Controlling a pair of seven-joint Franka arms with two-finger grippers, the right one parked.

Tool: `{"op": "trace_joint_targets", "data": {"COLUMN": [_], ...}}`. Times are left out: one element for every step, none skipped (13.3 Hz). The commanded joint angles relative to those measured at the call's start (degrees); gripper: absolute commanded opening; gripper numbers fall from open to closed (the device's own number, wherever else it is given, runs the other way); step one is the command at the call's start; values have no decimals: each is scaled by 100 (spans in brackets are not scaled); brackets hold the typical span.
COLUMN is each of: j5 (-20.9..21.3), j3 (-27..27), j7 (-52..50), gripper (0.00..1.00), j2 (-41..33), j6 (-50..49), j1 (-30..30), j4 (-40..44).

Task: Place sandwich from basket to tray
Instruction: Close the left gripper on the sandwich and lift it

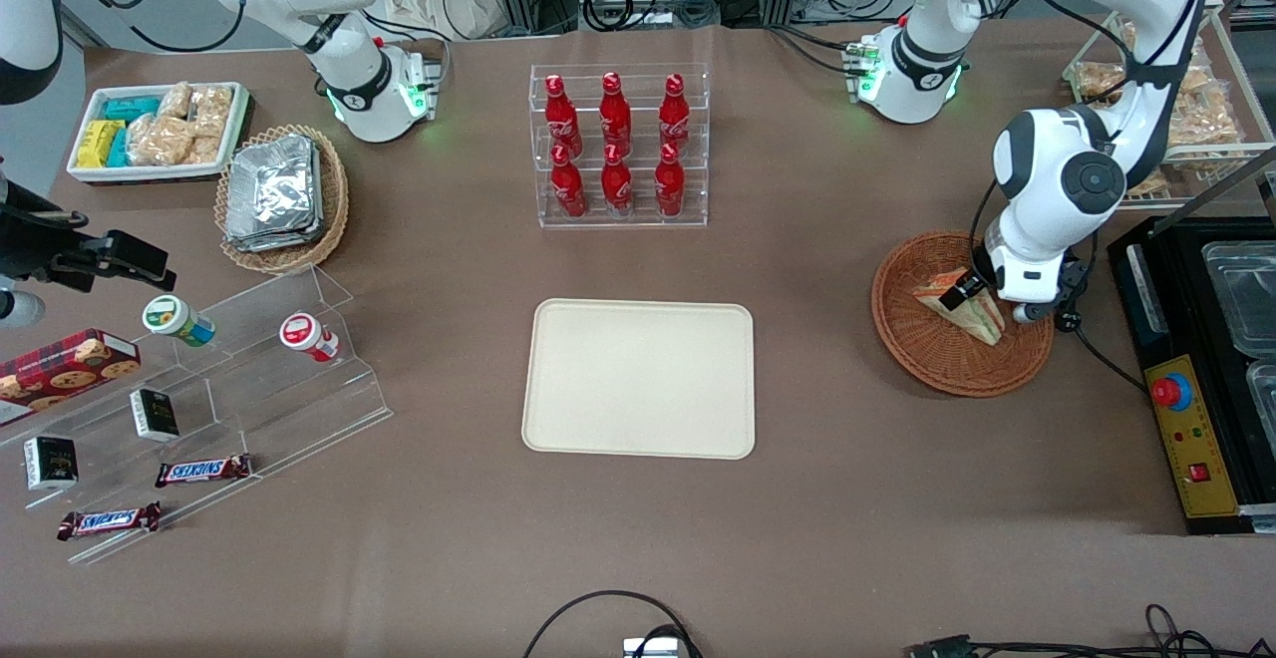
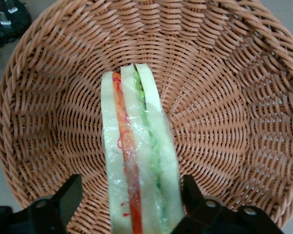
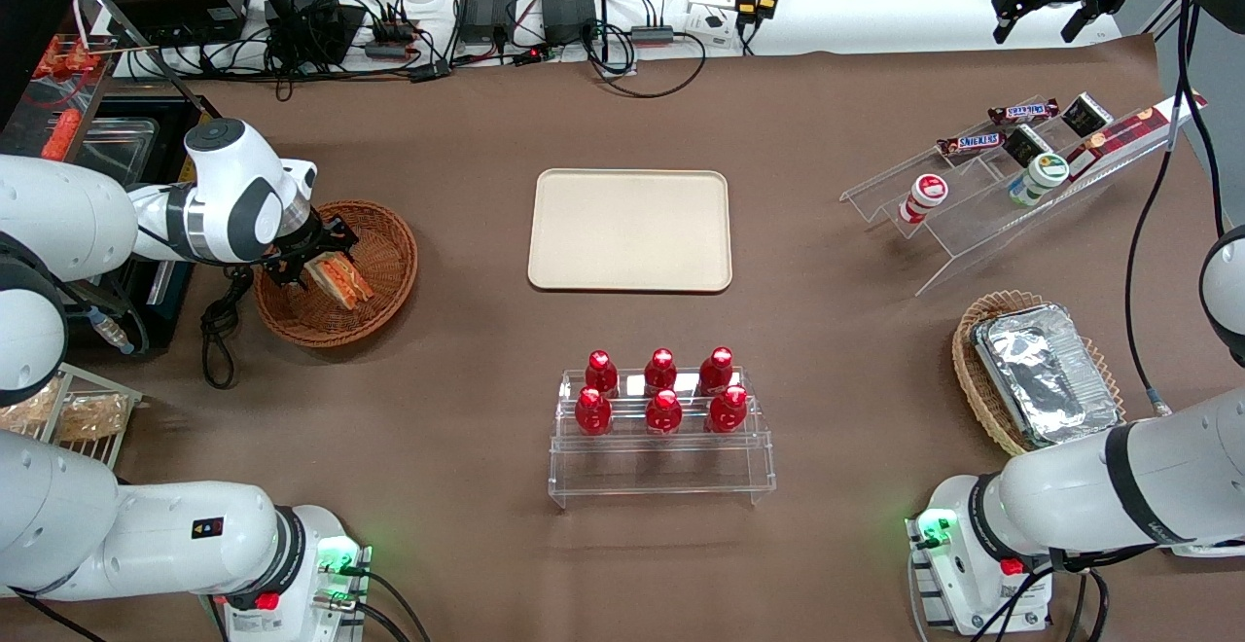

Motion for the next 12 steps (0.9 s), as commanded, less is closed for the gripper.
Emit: {"op": "trace_joint_targets", "data": {"j5": [152, 152, 152, 160, 213, 370, 519, 625, 704, 705, 714, 714], "j3": [64, 73, 73, 73, 64, 56, 47, 21, -41, -189, -330, -453], "j7": [-94, -85, -94, -77, -59, -33, -15, 20, 177, 483, 825, 1098], "gripper": [18, 13, 9, 6, 6, 6, 6, 6, 6, 6, 6, 6], "j2": [31, 31, 13, -21, -65, -118, -179, -224, -259, -294, -286, -277], "j6": [128, 94, 41, -142, -379, -703, -1107, -1502, -1802, -2136, -2496, -2743], "j1": [17, 17, 17, 8, 8, -1, -36, -71, -80, -71, -80, -80], "j4": [-3, 41, 84, 163, 286, 470, 672, 900, 1128, 1383, 1708, 1981]}}
